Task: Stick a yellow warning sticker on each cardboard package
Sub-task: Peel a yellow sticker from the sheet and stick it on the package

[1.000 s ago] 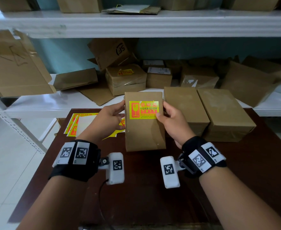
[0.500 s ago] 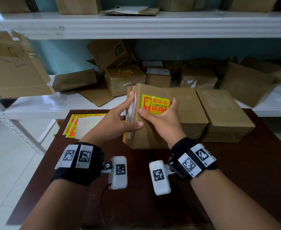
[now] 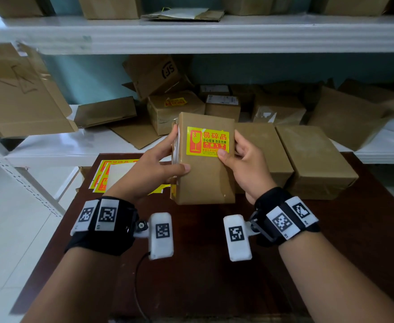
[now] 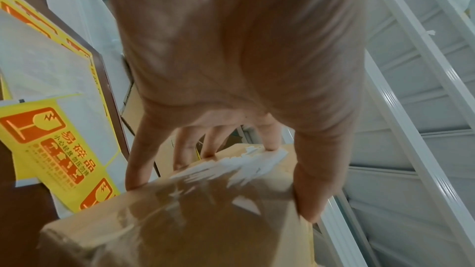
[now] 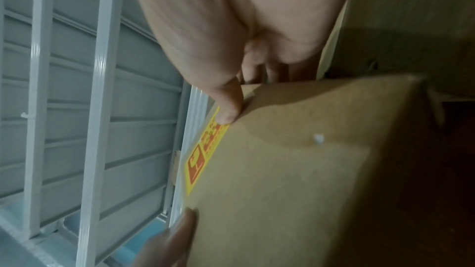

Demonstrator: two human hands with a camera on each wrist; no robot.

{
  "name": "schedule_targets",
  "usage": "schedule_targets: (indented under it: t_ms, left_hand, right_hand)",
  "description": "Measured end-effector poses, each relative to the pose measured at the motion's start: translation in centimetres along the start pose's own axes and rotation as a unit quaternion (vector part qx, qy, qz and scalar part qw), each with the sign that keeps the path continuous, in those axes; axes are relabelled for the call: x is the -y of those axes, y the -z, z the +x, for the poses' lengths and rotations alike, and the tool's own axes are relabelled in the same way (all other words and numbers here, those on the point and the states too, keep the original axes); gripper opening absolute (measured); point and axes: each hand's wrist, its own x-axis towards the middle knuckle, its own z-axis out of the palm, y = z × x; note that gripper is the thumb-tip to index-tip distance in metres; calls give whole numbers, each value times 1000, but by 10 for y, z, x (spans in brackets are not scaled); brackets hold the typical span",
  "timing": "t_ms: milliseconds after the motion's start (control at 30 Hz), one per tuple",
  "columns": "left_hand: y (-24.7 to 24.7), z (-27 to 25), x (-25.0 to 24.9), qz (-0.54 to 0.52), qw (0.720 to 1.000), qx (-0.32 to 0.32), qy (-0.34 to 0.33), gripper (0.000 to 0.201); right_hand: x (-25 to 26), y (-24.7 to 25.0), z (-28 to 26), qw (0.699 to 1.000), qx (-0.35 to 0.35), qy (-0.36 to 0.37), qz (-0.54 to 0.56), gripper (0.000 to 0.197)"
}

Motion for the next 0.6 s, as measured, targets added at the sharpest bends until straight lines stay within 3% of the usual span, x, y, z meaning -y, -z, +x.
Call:
schedule_targets:
  t_ms: [200, 367, 433, 533, 600]
  left_hand:
    - [6, -4, 1, -40, 999, 7, -17, 97]
    - [8, -5, 0, -29, 999, 1, -23, 96]
    - [3, -5, -3, -2, 999, -7, -36, 102]
    - [-7, -4, -5, 49, 997, -21, -61, 104]
    - [-14, -3, -5, 76, 993, -32, -79, 105]
  right_hand:
    - [-3, 14, 5, 996, 49, -37, 64, 55]
    - [4, 9, 5, 995, 42, -52, 70, 45]
    - [12, 4, 2, 998, 24, -48, 41, 55]
    - [22, -6, -1, 999, -6, -32, 8, 88]
    - [24, -11, -2, 999, -38, -15, 3, 95]
